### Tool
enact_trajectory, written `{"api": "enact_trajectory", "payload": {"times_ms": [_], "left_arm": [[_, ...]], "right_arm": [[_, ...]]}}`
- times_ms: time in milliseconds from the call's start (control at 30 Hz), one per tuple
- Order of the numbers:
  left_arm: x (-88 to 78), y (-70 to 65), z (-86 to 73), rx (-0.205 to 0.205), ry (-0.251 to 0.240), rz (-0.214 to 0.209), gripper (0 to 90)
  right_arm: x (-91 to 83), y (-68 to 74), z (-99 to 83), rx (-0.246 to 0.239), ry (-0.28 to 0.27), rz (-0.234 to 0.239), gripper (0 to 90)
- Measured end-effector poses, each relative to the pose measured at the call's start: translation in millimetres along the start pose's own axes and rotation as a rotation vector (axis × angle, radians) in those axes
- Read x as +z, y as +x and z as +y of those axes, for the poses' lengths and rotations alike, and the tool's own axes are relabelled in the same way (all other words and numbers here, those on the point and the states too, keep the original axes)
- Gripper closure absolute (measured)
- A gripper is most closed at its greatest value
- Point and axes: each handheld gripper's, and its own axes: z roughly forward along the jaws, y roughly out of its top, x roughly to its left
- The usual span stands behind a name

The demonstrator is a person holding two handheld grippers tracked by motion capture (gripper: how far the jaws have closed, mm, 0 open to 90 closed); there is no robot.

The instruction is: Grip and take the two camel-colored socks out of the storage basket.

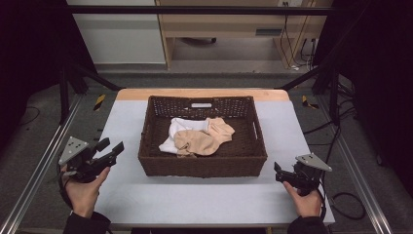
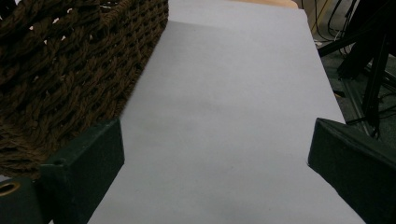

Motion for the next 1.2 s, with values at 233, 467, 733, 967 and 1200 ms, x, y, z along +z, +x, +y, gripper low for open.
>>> {"api": "enact_trajectory", "payload": {"times_ms": [233,467,733,967,1200], "left_arm": [[12.9,-15.9,21.0,0.019,-0.018,-0.026,41.7],[27.9,-34.2,36.1,0.051,-0.019,-0.043,41.4],[54.6,-51.2,49.3,0.068,-0.005,-0.066,41.5],[82.6,-62.9,58.8,0.082,0.012,-0.071,41.1],[103.9,-71.5,66.4,0.088,0.007,-0.077,37.8]], "right_arm": [[-0.5,0.2,0.6,0.003,-0.009,0.007,3.7],[0.4,0.0,0.6,0.0,-0.01,0.006,3.6],[0.7,0.4,1.6,0.002,-0.019,0.007,3.5],[1.0,0.0,1.9,0.002,-0.022,-0.01,3.3],[2.2,-0.3,1.9,-0.001,-0.021,-0.018,3.2]]}}
